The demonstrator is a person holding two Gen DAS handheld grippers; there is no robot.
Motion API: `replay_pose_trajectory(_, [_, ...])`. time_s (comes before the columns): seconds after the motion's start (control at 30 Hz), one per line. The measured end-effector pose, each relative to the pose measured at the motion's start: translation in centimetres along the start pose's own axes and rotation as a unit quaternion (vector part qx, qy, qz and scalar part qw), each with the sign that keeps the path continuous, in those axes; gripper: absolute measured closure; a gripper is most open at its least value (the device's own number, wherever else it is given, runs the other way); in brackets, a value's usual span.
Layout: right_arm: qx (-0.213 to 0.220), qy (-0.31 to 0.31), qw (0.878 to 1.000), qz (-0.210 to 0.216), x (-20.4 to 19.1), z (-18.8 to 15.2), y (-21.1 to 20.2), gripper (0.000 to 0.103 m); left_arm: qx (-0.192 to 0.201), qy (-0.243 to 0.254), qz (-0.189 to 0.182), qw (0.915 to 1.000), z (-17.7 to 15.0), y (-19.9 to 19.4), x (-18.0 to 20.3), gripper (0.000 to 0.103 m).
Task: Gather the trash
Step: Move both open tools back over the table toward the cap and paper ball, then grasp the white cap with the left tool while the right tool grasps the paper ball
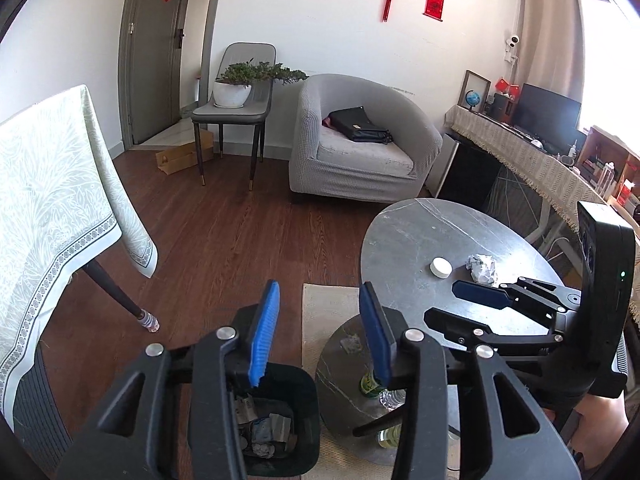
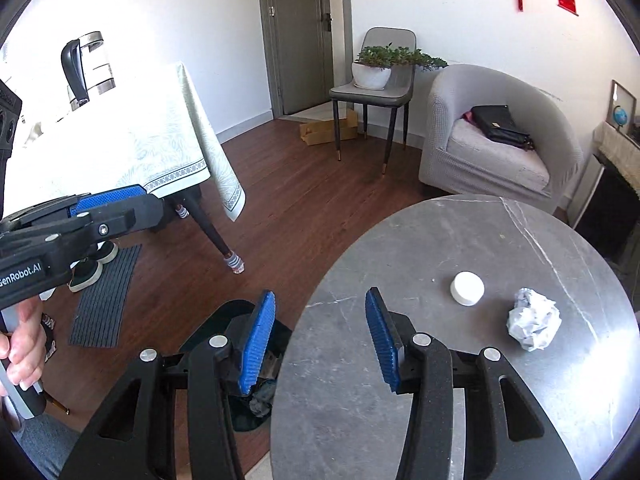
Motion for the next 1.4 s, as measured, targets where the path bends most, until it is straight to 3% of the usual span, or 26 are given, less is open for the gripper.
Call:
replay_pose_trajectory(0.23, [-0.001, 0.017, 1.000, -0.022, 2.6, -1.9, -1.8, 0.055, -0.017, 0.018, -0.018, 0.9995, -1.3, 2.6, 3.7, 0.049])
replay_pose_trajectory(0.3, [-0.003, 0.020, 0.999, -0.029, 3.3, -2.3, -2.2, 0.045, -0.024, 0.021, -0.027, 0.9991, -1.8, 3.4, 4.5, 0.048])
replay_pose_trajectory(0.63, [-0.003, 0.064, 0.995, -0.076, 8.8, -4.7, -4.4, 0.022, -0.056, 0.035, -0.041, 0.9970, -3.9, 7.6, 7.9, 0.040])
replay_pose_trajectory(0.97, [-0.029, 0.132, 0.986, -0.099, 13.8, -7.9, -3.1, 0.022, -0.078, 0.047, -0.056, 0.9943, -5.2, 11.1, 11.9, 0.029])
replay_pose_trajectory(1.33, [-0.024, 0.175, 0.980, -0.090, 16.3, -7.6, -1.0, 0.022, -0.096, 0.071, -0.052, 0.9915, -6.0, 13.6, 13.1, 0.027])
replay_pose_trajectory(1.4, [-0.028, 0.177, 0.980, -0.089, 16.5, -7.5, -0.5, 0.030, -0.102, 0.077, -0.055, 0.9902, -6.1, 14.2, 13.3, 0.027])
Point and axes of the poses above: each gripper's, at about its wrist camera, not at the fingertips, and y roughly the way its jaws point, x to its right, z to its top, the point moved 7 cm from there along y, roughly the way its jaws point, and after that the axes turned 15 degrees about -y, right-handed, at the moved point
